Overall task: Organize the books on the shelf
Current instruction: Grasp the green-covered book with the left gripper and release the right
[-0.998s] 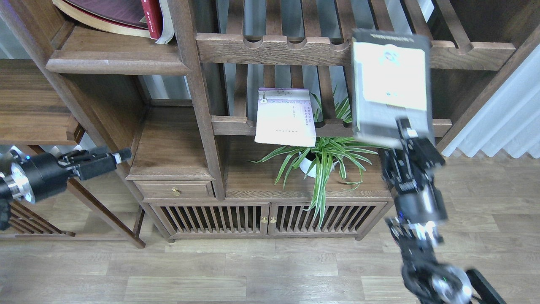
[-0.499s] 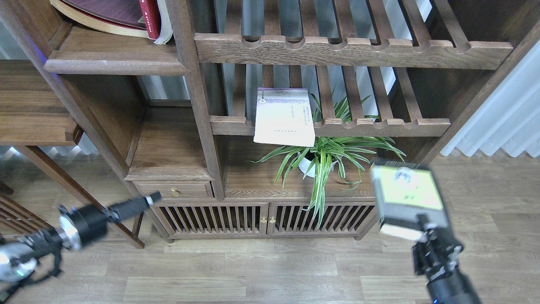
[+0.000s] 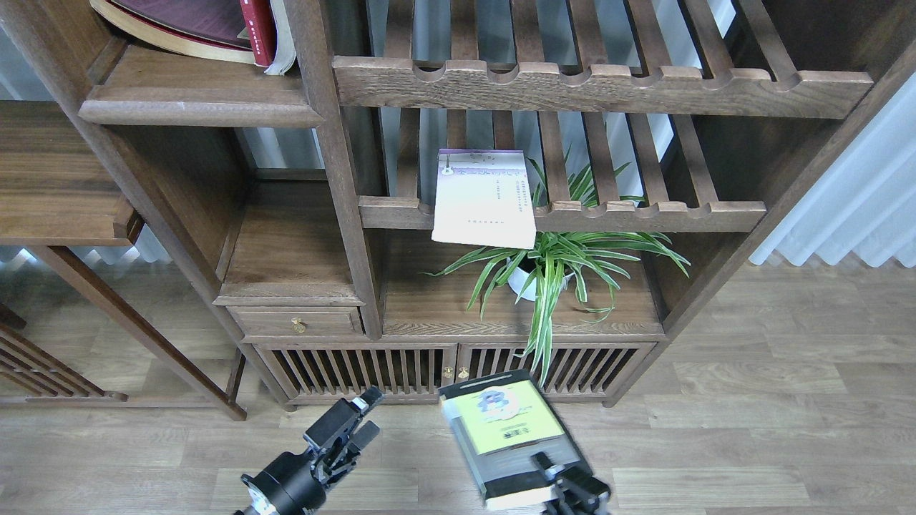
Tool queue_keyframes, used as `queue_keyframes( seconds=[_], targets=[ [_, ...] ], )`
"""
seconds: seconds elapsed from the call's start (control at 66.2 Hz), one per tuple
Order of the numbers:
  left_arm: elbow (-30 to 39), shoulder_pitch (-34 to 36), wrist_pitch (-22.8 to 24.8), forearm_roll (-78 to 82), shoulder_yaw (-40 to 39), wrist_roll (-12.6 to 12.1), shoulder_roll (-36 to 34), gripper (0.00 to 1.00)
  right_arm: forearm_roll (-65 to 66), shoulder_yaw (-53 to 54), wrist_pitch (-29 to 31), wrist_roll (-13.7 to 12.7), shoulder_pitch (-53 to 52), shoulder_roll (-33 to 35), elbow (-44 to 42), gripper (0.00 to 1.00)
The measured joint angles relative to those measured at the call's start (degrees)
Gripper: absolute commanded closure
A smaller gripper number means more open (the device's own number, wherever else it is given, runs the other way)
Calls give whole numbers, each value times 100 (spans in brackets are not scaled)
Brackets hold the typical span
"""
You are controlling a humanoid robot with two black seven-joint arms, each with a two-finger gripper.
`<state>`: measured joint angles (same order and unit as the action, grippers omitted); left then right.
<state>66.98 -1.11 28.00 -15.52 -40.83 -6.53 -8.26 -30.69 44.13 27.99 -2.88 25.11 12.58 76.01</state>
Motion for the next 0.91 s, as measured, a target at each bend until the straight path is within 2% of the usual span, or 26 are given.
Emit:
queue_keyframes(
  seconds=[0.091,0.212,0.363,0.454,0.529,0.544,0.559,0.62,0.635,0.65,0.771,0.816,0.862,0.877,0.907],
  targets=[
    [1,-100,0,-2,319,127,11,5,41,-117,0,-18,-12,-75,-5,92],
    [-29,-193,0,-2,572,157,44,5,158,-217,0,-19,15,-158,-7,92],
    [-92,-250,0,11,740,156,45,15,272,-308,0,-20,58,-192,-7,92],
    [-139,-270,0,12,757,156,45,27,327,-389,0,-20,95,-194,-7,92],
    [-173,-304,0,11,761,154,46,44,418,-433,0,-20,155,-200,-7,92],
    [-178,-310,0,11,762,154,46,50,441,-437,0,-20,171,-205,-7,92],
    [-185,-319,0,8,762,154,49,52,465,-440,0,-20,188,-212,-7,92],
    [-222,-366,0,-6,763,154,81,70,556,-444,0,-20,252,-244,-7,92],
    [-254,-401,0,-22,763,156,135,84,639,-445,0,-20,304,-262,-7,91],
    [-262,-409,0,-28,763,157,151,89,659,-445,0,-20,316,-266,-8,91],
    [-415,-419,0,-97,747,161,287,94,783,-445,0,-16,411,-278,-11,89],
    [-507,-392,0,-123,735,151,340,95,830,-445,0,-14,447,-283,-17,87],
    [-567,-372,0,-136,721,128,368,96,865,-445,0,-13,482,-286,-21,76],
    [-577,-370,0,-136,719,122,370,97,875,-445,0,-13,491,-287,-22,70],
    [-597,-363,0,-137,711,104,373,98,890,-445,0,-13,504,-289,-25,47]
  ],
)
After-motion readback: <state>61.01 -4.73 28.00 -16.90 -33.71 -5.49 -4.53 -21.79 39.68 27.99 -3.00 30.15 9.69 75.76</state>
